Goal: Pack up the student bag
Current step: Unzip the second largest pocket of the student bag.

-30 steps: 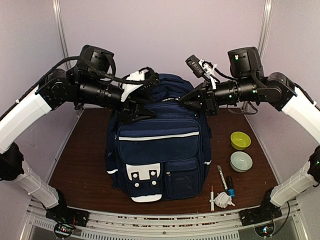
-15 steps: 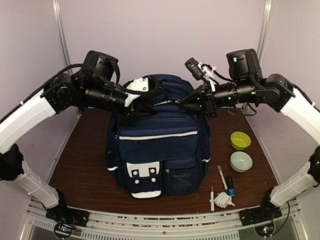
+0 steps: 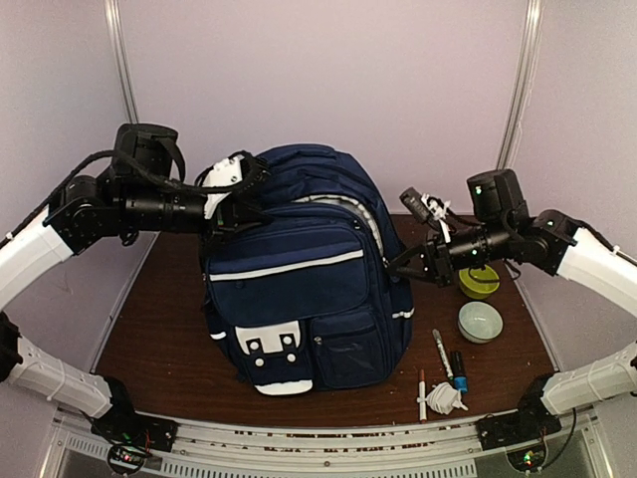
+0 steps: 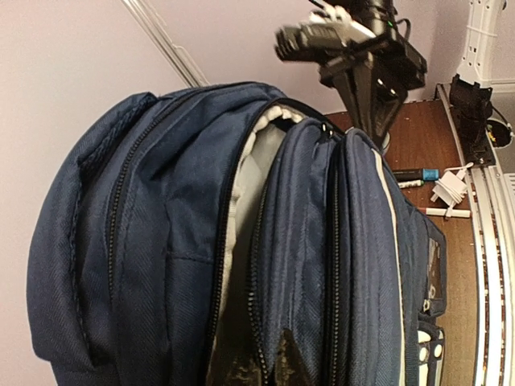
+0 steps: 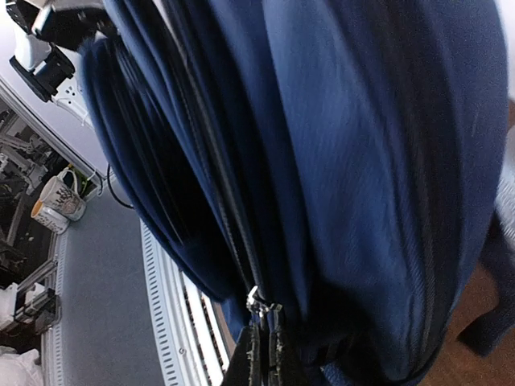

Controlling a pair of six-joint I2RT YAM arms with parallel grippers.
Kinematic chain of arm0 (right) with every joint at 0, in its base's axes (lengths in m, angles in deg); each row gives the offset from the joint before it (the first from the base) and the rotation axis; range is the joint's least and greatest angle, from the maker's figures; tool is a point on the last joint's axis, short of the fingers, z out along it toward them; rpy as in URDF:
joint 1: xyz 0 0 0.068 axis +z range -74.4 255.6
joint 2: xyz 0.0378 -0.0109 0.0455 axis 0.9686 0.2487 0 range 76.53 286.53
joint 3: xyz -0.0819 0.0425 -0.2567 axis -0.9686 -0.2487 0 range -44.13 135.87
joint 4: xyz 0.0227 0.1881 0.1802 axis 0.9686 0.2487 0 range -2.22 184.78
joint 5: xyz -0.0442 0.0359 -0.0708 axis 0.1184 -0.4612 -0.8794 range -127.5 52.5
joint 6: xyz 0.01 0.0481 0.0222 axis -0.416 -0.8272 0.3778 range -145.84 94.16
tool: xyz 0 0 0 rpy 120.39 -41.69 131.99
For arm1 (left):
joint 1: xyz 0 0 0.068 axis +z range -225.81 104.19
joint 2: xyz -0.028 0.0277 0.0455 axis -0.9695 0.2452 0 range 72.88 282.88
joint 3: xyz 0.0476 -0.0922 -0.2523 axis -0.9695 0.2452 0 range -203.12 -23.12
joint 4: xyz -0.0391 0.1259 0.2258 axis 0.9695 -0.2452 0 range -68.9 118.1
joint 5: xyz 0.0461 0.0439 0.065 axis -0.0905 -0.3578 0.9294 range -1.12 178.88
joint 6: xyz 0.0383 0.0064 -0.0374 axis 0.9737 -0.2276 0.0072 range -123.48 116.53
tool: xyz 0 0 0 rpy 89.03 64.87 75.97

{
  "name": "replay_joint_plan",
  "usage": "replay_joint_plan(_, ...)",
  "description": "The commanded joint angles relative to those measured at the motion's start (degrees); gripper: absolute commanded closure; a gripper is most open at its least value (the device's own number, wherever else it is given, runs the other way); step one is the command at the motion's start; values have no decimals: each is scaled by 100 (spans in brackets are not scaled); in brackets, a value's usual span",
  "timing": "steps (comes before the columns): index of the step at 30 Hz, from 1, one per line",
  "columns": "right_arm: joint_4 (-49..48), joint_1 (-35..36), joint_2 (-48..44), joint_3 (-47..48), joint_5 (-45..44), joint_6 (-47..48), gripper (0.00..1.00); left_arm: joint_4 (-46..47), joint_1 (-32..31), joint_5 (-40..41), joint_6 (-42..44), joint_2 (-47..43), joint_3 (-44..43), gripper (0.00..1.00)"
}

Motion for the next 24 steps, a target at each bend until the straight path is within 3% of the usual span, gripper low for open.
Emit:
replay_joint_plan(1, 466, -238, -67, -939, 52, -362, 100, 279, 433, 570, -194, -632, -54, 100)
replay_joint_plan(4, -213, -217, 16, -1439, 553, -818, 100, 403, 443, 415, -212, -699, 11, 100)
replay_joint_plan(10, -1192, 18, 227, -2233, 747, -1392, 100, 495, 443, 489, -217, -716, 62, 100)
replay_joint_plan(15, -1070, 70, 244, -2264, 548, -1330, 100, 557, 439, -272, 151, -805, 257, 100)
replay_joint_plan(21, 370, -15, -282, -678, 42, -603, 49, 735, 437, -1375, 504, -843, 675, 100)
replay_joint_plan(24, 828, -10, -417, 543, -585, -251, 12, 823, 434, -1626, 508, -769, 813, 100)
